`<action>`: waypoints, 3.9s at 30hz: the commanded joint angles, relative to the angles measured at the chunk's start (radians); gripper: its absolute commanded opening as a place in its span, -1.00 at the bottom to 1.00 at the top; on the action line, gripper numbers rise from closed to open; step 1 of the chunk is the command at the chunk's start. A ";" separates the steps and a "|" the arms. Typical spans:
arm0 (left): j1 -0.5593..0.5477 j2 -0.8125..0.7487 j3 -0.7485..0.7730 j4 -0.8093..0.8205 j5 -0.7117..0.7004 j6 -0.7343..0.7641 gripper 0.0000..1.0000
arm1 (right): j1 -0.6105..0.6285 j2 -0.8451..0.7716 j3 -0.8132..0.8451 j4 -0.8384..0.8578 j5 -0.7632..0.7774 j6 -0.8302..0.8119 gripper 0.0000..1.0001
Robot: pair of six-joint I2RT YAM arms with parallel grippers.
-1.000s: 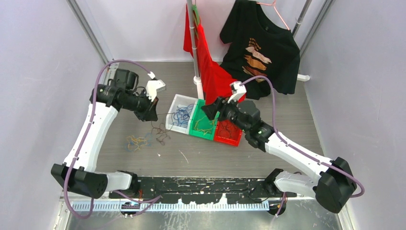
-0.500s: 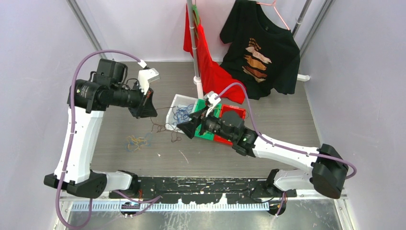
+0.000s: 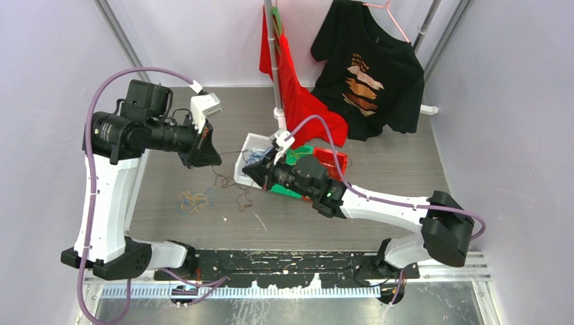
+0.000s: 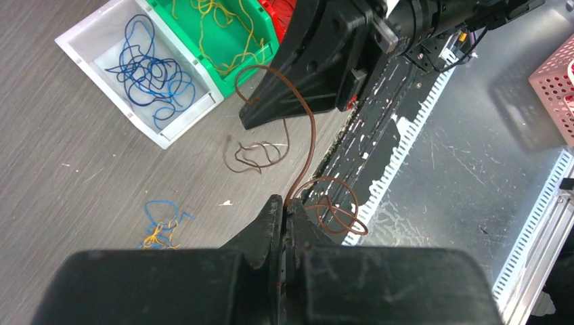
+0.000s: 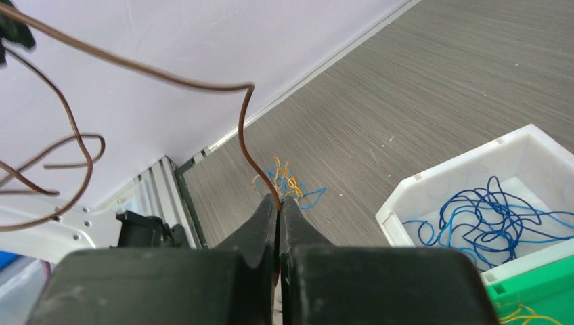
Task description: Untangle the cables
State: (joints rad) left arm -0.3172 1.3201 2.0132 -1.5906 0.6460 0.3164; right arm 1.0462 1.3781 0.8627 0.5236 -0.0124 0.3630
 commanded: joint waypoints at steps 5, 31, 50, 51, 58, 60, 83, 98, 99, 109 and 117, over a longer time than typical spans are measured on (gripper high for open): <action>-0.005 -0.091 -0.158 0.053 0.025 -0.009 -0.76 | -0.018 -0.157 0.048 0.024 0.132 -0.035 -0.98; -0.005 -0.238 -0.510 0.302 -0.411 0.060 0.99 | -0.354 -0.543 -0.162 -0.466 0.534 -0.070 -0.98; -0.005 -0.220 -0.513 0.297 -0.438 0.104 0.99 | -0.398 -0.257 -0.065 -0.745 0.670 0.053 -0.68; -0.003 -0.212 -0.510 0.295 -0.441 0.107 0.99 | -0.400 -0.243 -0.056 -0.762 0.667 0.067 -0.56; 0.132 -0.145 -0.582 0.356 -0.404 0.192 0.99 | -0.411 -0.228 0.019 -0.833 0.649 0.106 -0.03; 0.220 -0.101 -0.597 0.362 -0.356 0.222 1.00 | -0.417 -0.234 0.046 -0.844 0.633 0.095 0.02; 0.370 0.237 -0.934 0.523 -0.299 0.556 0.34 | -0.404 -0.277 -0.010 -0.660 0.271 0.168 -0.26; 0.246 0.230 -1.004 0.648 -0.385 0.574 -0.51 | -0.402 -0.367 -0.074 -0.591 0.172 0.181 -0.64; 0.243 0.221 -0.998 0.623 -0.384 0.578 -0.58 | -0.403 -0.365 -0.073 -0.590 0.172 0.182 -0.66; 0.233 0.140 -0.926 0.417 -0.445 0.632 0.10 | -0.402 -0.359 -0.060 -0.585 0.166 0.184 -0.68; 0.235 0.169 -1.023 0.573 -0.524 0.676 -0.10 | -0.403 -0.398 -0.077 -0.596 0.181 0.195 -0.71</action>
State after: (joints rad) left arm -0.0807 1.4803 1.0393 -1.1038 0.1604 0.9543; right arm 0.6395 1.0336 0.7849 -0.1196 0.1589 0.5392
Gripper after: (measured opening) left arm 0.522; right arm 0.157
